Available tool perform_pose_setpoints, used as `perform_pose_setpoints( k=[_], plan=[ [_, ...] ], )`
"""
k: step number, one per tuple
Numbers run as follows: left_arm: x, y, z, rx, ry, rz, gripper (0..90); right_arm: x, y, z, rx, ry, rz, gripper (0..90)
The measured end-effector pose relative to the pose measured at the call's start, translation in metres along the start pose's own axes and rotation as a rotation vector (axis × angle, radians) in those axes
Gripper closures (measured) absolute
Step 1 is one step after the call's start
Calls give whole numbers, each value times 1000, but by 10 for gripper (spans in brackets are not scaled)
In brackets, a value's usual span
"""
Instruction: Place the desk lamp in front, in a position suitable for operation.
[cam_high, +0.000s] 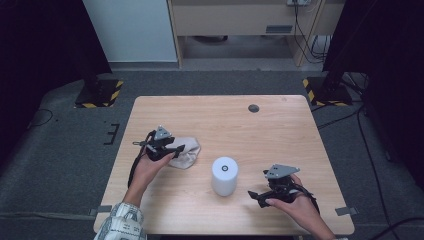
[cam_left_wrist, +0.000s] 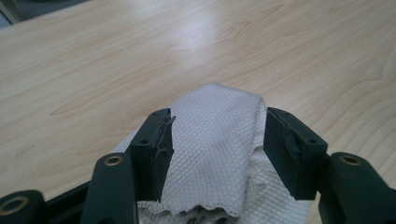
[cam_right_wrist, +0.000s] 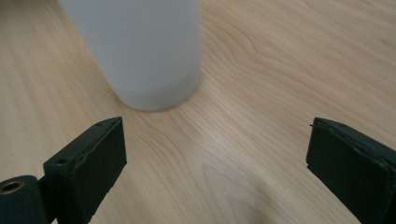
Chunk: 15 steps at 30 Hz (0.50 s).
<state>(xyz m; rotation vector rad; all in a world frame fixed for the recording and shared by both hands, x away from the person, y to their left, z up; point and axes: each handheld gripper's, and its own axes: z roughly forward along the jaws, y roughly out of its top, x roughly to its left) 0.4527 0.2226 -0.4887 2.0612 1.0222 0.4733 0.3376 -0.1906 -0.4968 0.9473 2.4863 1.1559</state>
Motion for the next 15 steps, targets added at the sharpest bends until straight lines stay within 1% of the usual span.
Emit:
perform_pose_setpoints(
  k=[2, 3, 6, 7, 9, 10, 11, 12, 13, 14, 15],
  plan=[
    [2, -3, 5, 21, -2, -9, 423, -7, -5, 1, 11, -20, 26, 56],
    [2, -5, 6, 22, -7, -18, 418, -10, -6, 2, 16, -19, 36, 56],
    [1, -8, 8, 33, -20, -28, 411, -15, -7, 3, 16, -38, 57, 56],
    [1, -9, 10, 42, -26, -27, 403, -16, -7, 3, 15, -37, 66, 56],
    [0, -11, 13, 66, -33, -28, 365, -17, -7, 3, 12, -45, 68, 56],
    [0, -11, 13, 66, -33, -28, 346, -18, -7, 3, 12, -47, 68, 56],
    [-1, -14, 18, 84, -32, -34, 323, -18, -8, 4, 15, -48, 69, 56],
    [-1, -14, 18, 84, -32, -34, 310, -18, -8, 4, 15, -48, 69, 56],
    [-3, -17, 22, 99, -41, -34, 288, -19, -8, 4, 22, -50, 70, 56],
    [-5, -17, 23, 107, -41, -25, 275, -19, -9, 4, 22, -50, 70, 56],
    [-5, -17, 23, 107, -41, -25, 253, -20, -9, 4, 21, -50, 71, 56]
  ],
)
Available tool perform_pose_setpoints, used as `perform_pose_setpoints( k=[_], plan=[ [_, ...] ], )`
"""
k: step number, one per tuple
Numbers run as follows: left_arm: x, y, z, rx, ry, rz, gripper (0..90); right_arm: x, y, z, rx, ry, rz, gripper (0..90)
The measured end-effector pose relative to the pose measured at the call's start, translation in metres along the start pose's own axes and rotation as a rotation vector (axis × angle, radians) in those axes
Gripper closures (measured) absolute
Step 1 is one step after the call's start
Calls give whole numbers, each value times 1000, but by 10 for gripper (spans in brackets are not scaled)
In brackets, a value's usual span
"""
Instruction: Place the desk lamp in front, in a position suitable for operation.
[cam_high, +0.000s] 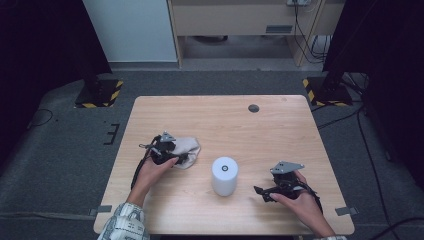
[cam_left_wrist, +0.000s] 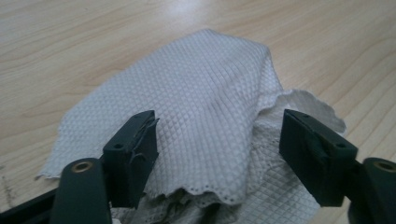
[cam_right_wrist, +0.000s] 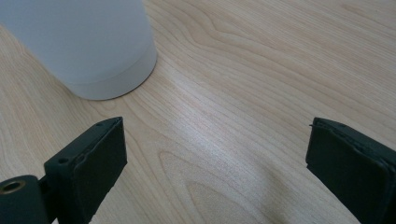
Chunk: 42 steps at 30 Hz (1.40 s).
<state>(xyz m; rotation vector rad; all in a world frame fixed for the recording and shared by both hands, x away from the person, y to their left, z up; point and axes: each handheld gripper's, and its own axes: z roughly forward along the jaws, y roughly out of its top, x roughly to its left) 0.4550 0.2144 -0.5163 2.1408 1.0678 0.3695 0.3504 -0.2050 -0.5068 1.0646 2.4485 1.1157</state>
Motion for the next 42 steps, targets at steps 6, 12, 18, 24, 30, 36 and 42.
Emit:
perform_pose_setpoints(
  k=[6, 12, 18, 24, 30, 36, 42],
  plan=[
    [-6, -5, 7, 13, -4, 22, 170, -2, -1, 0, -1, -5, 13, 55],
    [-12, -8, 9, 18, 43, 83, 298, -2, -1, 0, 7, -3, 11, 55],
    [-17, -8, 7, 2, 53, 108, 625, -3, -1, 1, 15, -4, 18, 53],
    [-17, -7, 2, -4, -4, 106, 821, 1, -1, 3, 11, 4, -1, 55],
    [-25, -3, -10, -23, -47, 151, 846, 8, 0, 7, 14, 20, -20, 56],
    [-29, 5, -31, -85, -70, 151, 851, 16, 3, 11, 12, 47, -40, 58],
    [-33, 16, -63, -179, -94, 152, 852, 23, 8, 11, -19, 86, -63, 61]
  ],
)
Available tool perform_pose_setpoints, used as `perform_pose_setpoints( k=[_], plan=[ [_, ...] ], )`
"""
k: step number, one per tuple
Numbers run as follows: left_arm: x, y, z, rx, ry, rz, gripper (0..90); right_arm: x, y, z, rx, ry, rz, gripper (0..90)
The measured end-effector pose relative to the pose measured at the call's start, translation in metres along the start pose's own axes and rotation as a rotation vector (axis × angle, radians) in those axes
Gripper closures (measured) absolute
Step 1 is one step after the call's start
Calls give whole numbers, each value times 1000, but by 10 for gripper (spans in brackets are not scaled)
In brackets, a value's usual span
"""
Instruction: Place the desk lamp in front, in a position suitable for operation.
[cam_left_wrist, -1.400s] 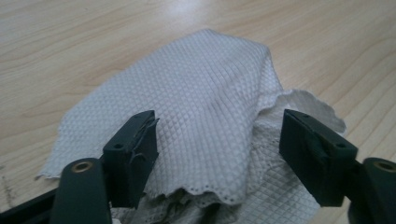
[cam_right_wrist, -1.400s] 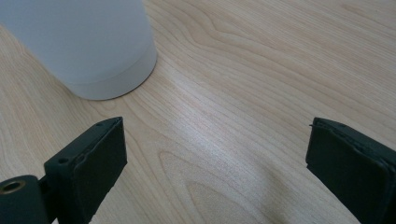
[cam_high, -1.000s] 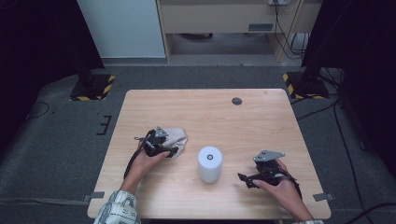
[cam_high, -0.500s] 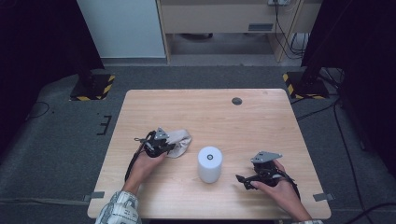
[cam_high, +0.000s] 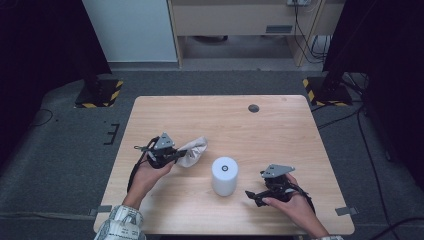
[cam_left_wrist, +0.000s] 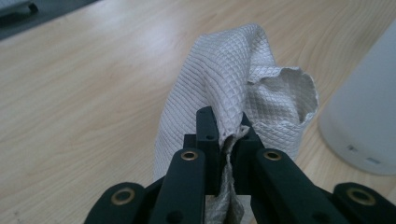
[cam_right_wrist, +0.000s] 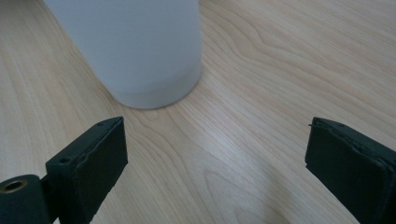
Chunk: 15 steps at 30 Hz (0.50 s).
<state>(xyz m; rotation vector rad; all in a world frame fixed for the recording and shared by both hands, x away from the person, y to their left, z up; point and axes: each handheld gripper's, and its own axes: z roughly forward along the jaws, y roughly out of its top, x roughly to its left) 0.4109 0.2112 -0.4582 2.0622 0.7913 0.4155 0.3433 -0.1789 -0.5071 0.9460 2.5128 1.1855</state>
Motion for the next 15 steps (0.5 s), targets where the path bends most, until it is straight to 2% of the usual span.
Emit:
perform_pose_setpoints(
  k=[6, 10, 15],
  plan=[
    [-7, 11, -18, -43, -8, 24, 853, 6, 9, 4, -36, 12, -14, 84],
    [-13, 18, -26, -66, -35, 19, 853, 14, 15, 9, -51, 36, -42, 82],
    [-30, 31, -31, -69, -73, 62, 852, 21, 22, 15, -63, 51, -66, 95]
  ],
)
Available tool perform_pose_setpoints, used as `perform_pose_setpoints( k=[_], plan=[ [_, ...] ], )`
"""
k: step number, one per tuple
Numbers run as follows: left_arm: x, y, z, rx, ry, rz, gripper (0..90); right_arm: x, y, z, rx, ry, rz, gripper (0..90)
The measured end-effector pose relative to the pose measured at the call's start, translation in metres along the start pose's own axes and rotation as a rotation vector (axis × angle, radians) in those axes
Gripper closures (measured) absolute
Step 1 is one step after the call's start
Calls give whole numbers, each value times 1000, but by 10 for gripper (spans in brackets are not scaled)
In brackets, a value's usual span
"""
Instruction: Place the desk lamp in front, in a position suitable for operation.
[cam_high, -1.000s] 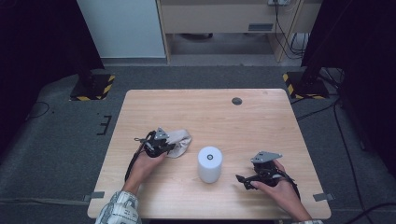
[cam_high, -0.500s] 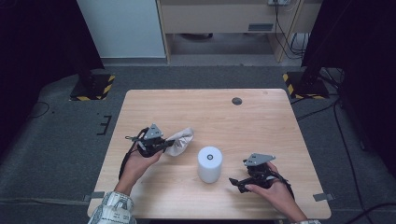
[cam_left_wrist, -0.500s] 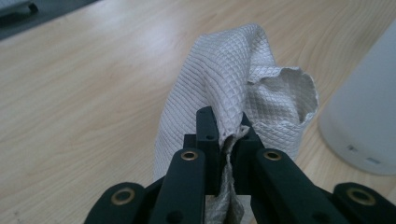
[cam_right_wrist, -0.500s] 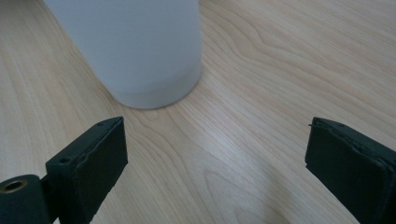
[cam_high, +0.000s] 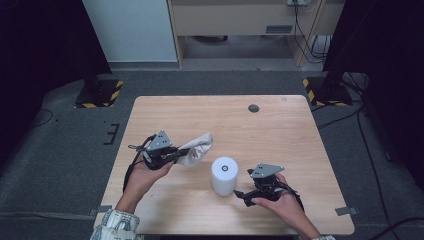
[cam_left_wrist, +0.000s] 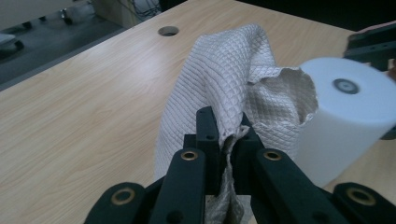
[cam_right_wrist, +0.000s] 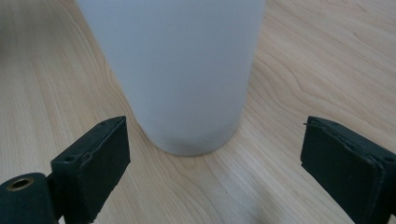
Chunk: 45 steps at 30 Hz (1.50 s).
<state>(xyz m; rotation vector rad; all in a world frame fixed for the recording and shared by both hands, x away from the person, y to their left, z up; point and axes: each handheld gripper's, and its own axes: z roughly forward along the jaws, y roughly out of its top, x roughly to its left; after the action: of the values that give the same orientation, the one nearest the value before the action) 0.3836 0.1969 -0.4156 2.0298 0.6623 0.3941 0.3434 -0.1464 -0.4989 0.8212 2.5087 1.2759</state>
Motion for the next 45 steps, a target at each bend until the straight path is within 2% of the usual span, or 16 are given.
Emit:
perform_pose_setpoints(
  k=[5, 15, 17, 19, 21, 22, 24, 27, 30, 35, 39, 42, 43, 45],
  plan=[
    [-11, 8, 2, -4, -29, 14, 852, 3, 8, 2, -27, 14, -21, 108],
    [-32, 20, 13, 26, -75, 72, 852, 4, 21, 10, -44, 33, -53, 97],
    [-35, 26, 14, 49, -75, 102, 852, 4, 24, 11, -38, 41, -52, 99],
    [-39, 32, 14, 53, -85, 107, 852, 3, 27, 10, -10, 49, -57, 91],
    [-43, 37, 15, 75, -98, 130, 852, 2, 31, 9, -6, 61, -58, 90],
    [-46, 40, 16, 103, -106, 150, 852, 1, 33, 8, -5, 63, -59, 87],
    [-49, 44, 20, 132, -115, 166, 852, 0, 37, 7, -6, 74, -67, 77],
    [-51, 49, 26, 164, -130, 171, 852, 0, 43, 6, -17, 92, -89, 70],
    [-53, 54, 36, 221, -130, 190, 852, 2, 47, 7, -16, 90, -103, 72],
    [-58, 54, 47, 284, -140, 207, 852, 4, 51, 11, -14, 93, -117, 103],
    [-64, 53, 48, 304, -161, 218, 851, 5, 53, 13, -6, 96, -121, 99],
    [-70, 53, 47, 303, -180, 223, 851, 5, 54, 14, -4, 95, -125, 97],
    [-75, 52, 47, 300, -201, 228, 851, 5, 54, 15, -3, 95, -124, 97],
    [-79, 52, 46, 301, -208, 232, 850, 5, 55, 15, -3, 95, -124, 96]
  ],
)
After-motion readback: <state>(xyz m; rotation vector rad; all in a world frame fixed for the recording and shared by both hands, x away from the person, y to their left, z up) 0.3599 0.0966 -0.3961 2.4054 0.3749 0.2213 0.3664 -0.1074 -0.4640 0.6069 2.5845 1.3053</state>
